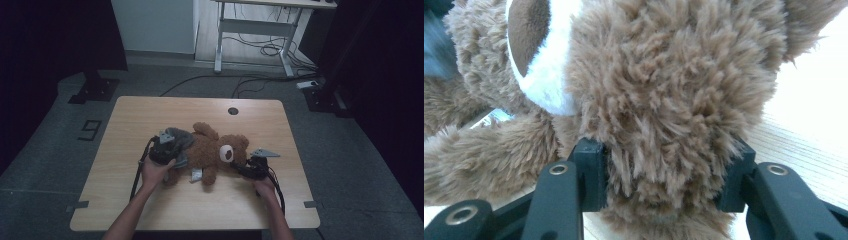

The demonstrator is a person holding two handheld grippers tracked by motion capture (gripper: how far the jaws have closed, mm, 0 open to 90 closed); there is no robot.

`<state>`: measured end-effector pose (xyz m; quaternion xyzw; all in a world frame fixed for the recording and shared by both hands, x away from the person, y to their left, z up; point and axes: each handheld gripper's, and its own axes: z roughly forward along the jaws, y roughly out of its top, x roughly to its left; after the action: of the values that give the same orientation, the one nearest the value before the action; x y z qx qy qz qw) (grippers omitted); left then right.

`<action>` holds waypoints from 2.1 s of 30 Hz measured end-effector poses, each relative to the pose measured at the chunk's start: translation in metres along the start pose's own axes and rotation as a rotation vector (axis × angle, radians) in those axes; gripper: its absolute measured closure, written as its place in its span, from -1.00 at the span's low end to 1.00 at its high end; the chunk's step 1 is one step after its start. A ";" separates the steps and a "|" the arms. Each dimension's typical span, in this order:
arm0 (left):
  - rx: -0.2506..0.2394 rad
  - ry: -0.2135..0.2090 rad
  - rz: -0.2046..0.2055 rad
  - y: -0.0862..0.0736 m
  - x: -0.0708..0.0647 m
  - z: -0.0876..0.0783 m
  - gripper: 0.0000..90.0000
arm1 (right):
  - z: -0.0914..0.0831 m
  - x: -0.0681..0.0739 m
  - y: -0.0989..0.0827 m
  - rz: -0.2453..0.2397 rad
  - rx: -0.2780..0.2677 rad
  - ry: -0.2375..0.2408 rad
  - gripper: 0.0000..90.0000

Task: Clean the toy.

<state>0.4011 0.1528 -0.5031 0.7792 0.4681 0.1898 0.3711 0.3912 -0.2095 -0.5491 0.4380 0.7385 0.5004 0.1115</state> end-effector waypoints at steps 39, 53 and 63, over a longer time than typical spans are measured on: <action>-0.037 -0.098 0.123 0.075 -0.067 0.005 0.69 | 0.000 0.001 -0.001 -0.011 0.003 -0.006 0.13; -0.012 -0.003 -0.010 0.021 0.001 -0.006 0.68 | 0.002 0.000 0.000 0.003 -0.004 -0.004 0.13; -0.066 -0.003 0.054 0.074 -0.014 -0.024 0.68 | 0.010 0.001 0.004 -0.014 -0.022 -0.050 0.14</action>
<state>0.4225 0.1288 -0.4303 0.7792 0.4399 0.2141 0.3919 0.3986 -0.2021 -0.5505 0.4441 0.7328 0.4967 0.1385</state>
